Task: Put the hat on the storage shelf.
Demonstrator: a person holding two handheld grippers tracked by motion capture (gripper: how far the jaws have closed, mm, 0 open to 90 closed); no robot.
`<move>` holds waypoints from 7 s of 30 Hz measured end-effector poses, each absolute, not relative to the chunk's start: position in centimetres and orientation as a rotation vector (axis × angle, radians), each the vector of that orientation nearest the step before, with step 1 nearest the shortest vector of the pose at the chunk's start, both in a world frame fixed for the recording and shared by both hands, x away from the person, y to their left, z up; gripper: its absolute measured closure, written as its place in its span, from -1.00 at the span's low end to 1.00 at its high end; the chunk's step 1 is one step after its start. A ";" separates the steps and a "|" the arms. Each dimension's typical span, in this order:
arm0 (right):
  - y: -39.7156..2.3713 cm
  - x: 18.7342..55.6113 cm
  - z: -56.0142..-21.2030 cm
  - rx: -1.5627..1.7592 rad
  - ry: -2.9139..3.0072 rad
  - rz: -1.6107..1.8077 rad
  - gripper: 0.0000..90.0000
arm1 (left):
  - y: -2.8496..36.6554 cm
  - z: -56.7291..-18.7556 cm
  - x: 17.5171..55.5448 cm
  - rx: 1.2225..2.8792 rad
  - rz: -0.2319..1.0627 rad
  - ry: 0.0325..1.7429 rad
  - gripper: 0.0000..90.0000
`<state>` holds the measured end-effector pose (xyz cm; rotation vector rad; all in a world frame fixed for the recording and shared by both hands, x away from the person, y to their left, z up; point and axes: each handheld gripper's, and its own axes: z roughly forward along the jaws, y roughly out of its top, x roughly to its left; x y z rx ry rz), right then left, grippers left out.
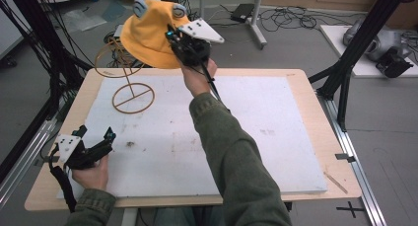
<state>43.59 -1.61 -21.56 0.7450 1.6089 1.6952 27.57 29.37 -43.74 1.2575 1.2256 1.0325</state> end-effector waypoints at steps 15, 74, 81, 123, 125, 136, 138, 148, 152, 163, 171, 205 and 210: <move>8.7 48.0 -21.3 0.632 1.808 1.755 0.95 | 29.3 -43.8 27.7 1.247 1.020 1.230 -0.74; -1.0 48.0 -19.5 0.846 1.801 1.563 -0.72 | 28.9 -43.4 27.6 1.259 1.030 1.205 -0.74; -6.1 46.4 -18.3 0.867 1.714 1.538 -0.73 | 29.0 -43.3 27.6 1.261 1.051 1.205 -0.74; -25.6 32.7 -31.6 1.124 1.365 1.359 -0.75 | 28.2 -43.1 27.7 1.275 1.079 1.211 -0.74; -25.7 32.5 -32.6 1.151 1.355 1.346 -0.75 | 28.2 -43.1 27.6 1.269 1.082 1.211 -0.74; -26.2 31.6 -38.2 1.255 1.321 1.306 -0.75 | 28.1 -43.2 27.6 1.283 1.085 1.205 -0.74; -26.3 31.4 -39.1 1.258 1.319 1.297 -0.75 | 28.1 -43.2 27.6 1.280 1.084 1.206 -0.74; -26.8 30.7 -41.2 1.259 1.343 1.268 -0.75 | 27.9 -43.3 27.7 1.289 1.086 1.206 -0.74; -26.9 30.6 -41.1 1.245 1.331 1.275 -0.75 | 27.9 -43.3 27.6 1.291 1.085 1.204 -0.74; -26.6 30.5 -41.1 1.222 1.343 1.273 -0.75 | 27.9 -43.3 27.5 1.292 1.084 1.203 -0.74; -26.5 30.5 -41.2 1.234 1.344 1.273 -0.75 | 28.1 -43.3 27.3 1.297 1.092 1.209 -0.74; -26.6 30.5 -41.3 1.270 1.315 1.249 -0.75 | 27.6 -43.3 27.1 1.318 1.088 1.196 -0.74; -26.7 30.4 -41.2 1.272 1.313 1.258 -0.75 | 27.4 -43.3 27.1 1.320 1.083 1.193 -0.74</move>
